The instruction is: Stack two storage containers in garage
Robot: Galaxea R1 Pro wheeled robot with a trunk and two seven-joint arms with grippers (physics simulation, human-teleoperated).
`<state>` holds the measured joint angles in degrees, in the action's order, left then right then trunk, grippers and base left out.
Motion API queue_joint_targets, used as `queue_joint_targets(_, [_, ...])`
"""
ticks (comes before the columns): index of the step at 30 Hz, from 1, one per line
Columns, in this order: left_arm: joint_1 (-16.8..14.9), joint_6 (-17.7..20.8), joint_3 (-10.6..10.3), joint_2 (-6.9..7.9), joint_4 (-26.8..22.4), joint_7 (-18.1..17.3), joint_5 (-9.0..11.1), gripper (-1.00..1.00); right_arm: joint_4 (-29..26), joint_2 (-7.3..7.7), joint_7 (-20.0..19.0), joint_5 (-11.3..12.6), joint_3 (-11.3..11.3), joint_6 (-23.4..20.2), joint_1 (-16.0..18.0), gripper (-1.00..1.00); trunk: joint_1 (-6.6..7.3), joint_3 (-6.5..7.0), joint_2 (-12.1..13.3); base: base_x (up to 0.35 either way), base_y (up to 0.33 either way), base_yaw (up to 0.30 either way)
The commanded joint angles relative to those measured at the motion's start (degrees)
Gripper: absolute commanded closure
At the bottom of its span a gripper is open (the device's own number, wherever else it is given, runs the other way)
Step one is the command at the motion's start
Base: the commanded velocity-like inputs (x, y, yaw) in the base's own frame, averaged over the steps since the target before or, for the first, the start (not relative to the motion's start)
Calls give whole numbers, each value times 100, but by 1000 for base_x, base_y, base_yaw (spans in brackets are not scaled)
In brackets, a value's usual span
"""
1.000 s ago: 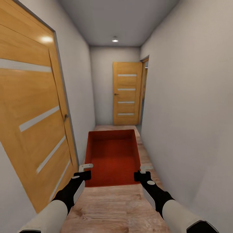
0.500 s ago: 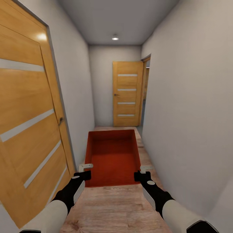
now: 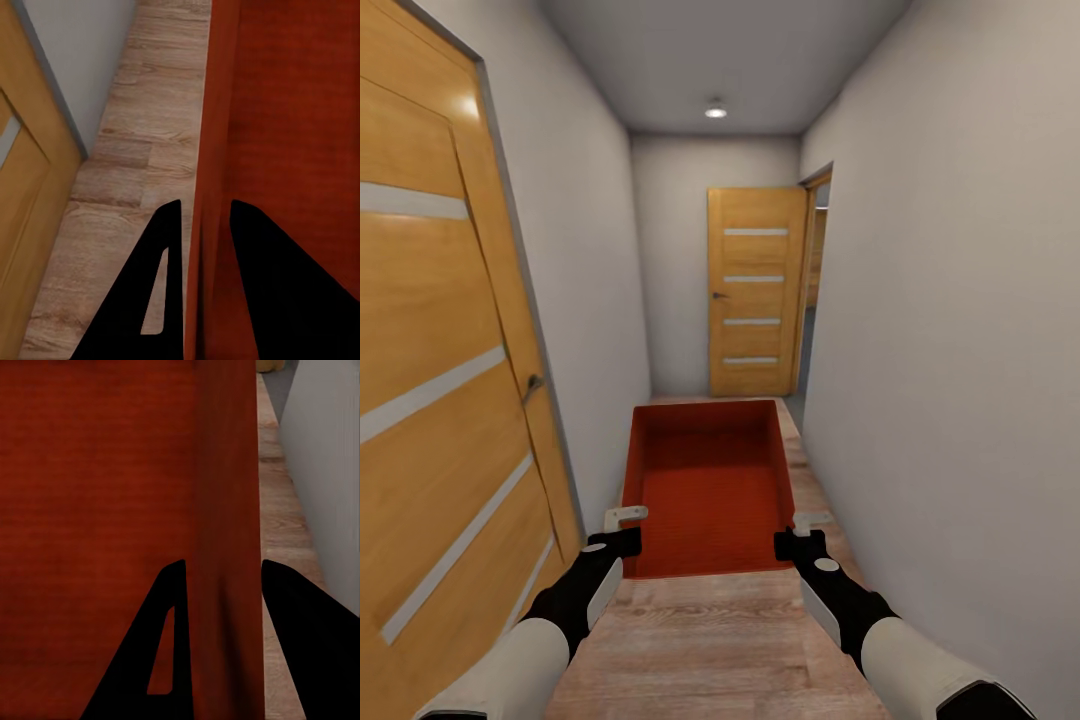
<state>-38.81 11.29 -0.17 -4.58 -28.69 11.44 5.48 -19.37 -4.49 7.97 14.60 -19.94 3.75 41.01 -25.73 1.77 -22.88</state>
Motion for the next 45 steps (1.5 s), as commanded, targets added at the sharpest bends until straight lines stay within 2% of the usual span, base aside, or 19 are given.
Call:
queue_joint_targets(1, [-4, 40, 111, 18, -31, 56, -82, 100, 250, 9, 38, 78, -10, 31, 3, 100, -5, -1, -4, 322, 0, 0])
queue_joint_targets(45, [-4, 40, 114, 18, -31, 60, -82, 100, 250, 10, 38, 78, -10, 38, 3, 100, -5, -1, -4, 322, 0, 0])
